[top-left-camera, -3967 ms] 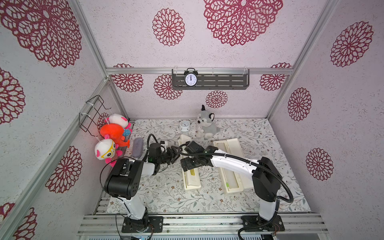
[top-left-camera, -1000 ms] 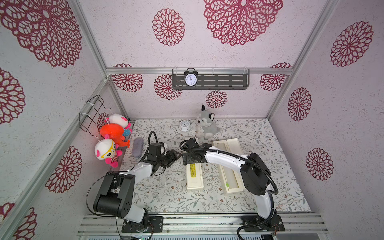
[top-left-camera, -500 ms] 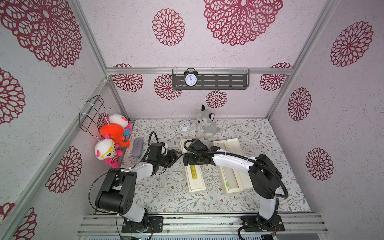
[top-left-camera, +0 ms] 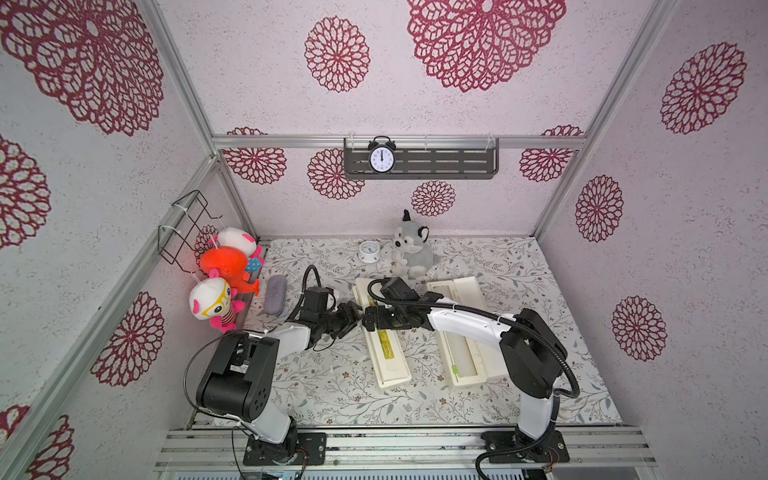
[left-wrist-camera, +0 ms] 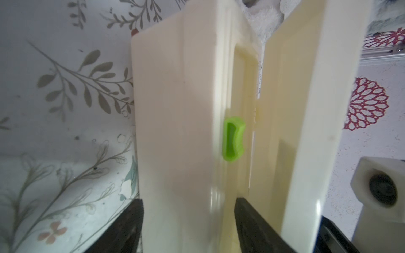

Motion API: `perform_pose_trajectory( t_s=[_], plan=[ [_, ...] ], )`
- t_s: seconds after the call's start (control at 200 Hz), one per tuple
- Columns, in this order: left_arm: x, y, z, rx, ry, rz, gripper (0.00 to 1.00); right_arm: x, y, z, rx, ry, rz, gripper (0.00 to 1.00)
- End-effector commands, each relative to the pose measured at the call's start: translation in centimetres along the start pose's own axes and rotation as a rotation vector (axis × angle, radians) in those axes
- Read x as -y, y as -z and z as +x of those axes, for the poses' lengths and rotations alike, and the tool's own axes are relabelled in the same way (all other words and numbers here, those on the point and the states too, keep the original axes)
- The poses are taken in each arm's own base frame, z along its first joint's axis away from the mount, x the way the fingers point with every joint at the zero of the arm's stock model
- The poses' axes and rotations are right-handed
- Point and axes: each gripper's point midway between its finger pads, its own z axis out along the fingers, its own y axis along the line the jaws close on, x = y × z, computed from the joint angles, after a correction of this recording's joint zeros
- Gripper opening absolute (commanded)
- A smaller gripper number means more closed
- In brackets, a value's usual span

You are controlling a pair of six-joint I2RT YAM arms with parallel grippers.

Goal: Put plastic wrap rolls into dispensers
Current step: Open the lid of the plastic wrap cutting box.

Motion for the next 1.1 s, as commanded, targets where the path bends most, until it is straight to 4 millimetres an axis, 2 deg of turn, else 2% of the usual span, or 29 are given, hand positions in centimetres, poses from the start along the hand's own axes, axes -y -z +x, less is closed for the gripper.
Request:
perform_pose_trajectory(
  t_s=[0.0,0.145,0.34,0.43,0.626,0.916,1.096],
  plan=[
    [3.8,0.8,0.0,-0.004,-0.107,0.06,0.74,-3.0,2.3,-0.9,0.032,0.103,-0.042,0.99],
    [3.9,0.8,-0.2,-0.001,-0.112,0.036,0.78,-2.5,2.8,-0.5,0.0,0.17,0.02,0.99],
    [5.3,0.3,0.0,-0.02,-0.138,0.033,0.8,-1.1,3.4,-0.2,-0.008,0.193,0.098,0.99],
    [5.5,0.4,0.0,-0.019,-0.147,0.016,0.8,-1.0,3.8,-0.2,0.003,0.185,0.087,0.95],
    [5.8,0.8,0.0,-0.016,-0.153,-0.005,0.8,-0.8,4.5,-0.1,0.01,0.12,-0.031,0.83],
    [4.7,1.2,0.3,-0.001,-0.133,-0.049,0.8,-1.6,6.6,-0.6,0.04,0.008,-0.309,0.8],
    [4.0,1.2,0.6,-0.003,-0.119,-0.068,0.8,-0.3,7.9,-0.6,0.063,-0.065,-0.42,0.8]
  ],
)
